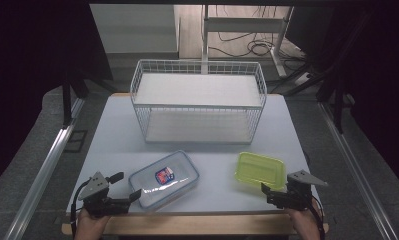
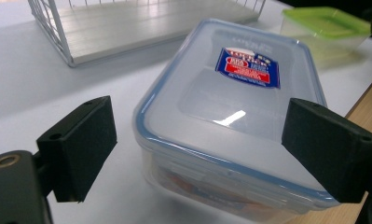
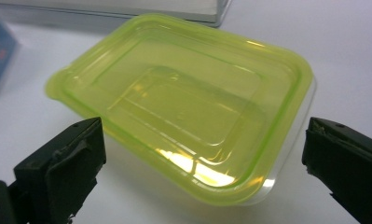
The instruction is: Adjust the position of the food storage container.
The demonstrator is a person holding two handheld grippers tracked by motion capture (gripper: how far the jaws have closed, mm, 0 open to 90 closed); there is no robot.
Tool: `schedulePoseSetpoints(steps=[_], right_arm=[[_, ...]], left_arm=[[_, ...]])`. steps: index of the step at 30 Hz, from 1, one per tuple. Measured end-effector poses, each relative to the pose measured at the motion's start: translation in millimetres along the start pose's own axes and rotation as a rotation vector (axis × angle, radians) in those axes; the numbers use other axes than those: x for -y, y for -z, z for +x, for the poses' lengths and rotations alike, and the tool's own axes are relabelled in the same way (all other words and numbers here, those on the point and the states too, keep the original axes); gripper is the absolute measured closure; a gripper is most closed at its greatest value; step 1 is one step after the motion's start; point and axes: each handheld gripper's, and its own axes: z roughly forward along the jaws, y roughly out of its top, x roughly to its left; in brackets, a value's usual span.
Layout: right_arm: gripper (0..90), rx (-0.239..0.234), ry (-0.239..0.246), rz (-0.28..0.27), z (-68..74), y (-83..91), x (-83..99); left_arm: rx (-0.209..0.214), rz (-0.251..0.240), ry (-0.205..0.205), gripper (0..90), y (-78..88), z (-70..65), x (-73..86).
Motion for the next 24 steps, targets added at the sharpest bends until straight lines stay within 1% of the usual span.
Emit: schedulePoseSetpoints(steps=[1, 2, 5, 6, 8, 9, 12, 13, 19, 20, 23, 24], right_arm=[[0.0, 0.009, -0.003, 0.005, -0.4, -1.4, -0.1], [0.0, 0.012, -0.003, -0.005, -0.4, -1.4, -0.4], [0.0, 0.025, 0.006, -0.02, 0.5, -0.5, -1.7], [0.0, 0.025, 0.025, -0.027, 1.8, -0.2, -2.3], [0.0, 0.024, 0.034, -0.024, 3.1, -0.5, -2.2], [0.0, 0.02, 0.038, -0.02, 3.4, -0.6, -2.2], [0.0, 0.015, 0.049, -0.013, 4.6, -0.5, -2.5], [0.0, 0.013, 0.048, -0.011, 4.7, -0.3, -2.6], [0.0, 0.012, 0.046, 0.015, 4.1, 2.6, -4.8], [1.4, 0.012, 0.042, 0.02, 4.0, 3.9, -5.6], [14.7, -0.007, 0.037, 0.029, 3.3, 8.9, -8.1], [31.8, -0.002, 0.033, 0.029, 4.4, 13.7, -9.7]], left_arm=[[-0.024, 0.021, -0.017, 8.7, -0.6, -4.6, -1.6], [-0.024, 0.021, -0.017, 8.3, -0.6, -4.6, -1.6], [-0.048, 0.041, -0.04, 7.9, -1.5, -9.6, -2.6], [-0.054, 0.042, -0.042, 7.5, -1.5, -10.3, -2.9], [-0.054, 0.041, -0.042, 7.6, -1.4, -10.6, -3.3], [-0.063, 0.037, -0.047, 7.7, -1.2, -11.0, -3.1], [-0.06, 0.031, -0.054, 7.7, -1.2, -11.1, -2.9], [-0.063, 0.027, -0.061, 7.7, -1.7, -11.6, -2.5], [-0.053, 0.022, -0.064, 7.6, -2.0, -12.1, -2.4], [-0.053, 0.022, -0.064, 7.6, -1.9, -12.1, -2.3], [-0.05, 0.017, -0.06, 7.4, -1.5, -11.3, -2.2], [-0.049, 0.017, -0.058, 7.3, -1.3, -11.0, -2.2]])
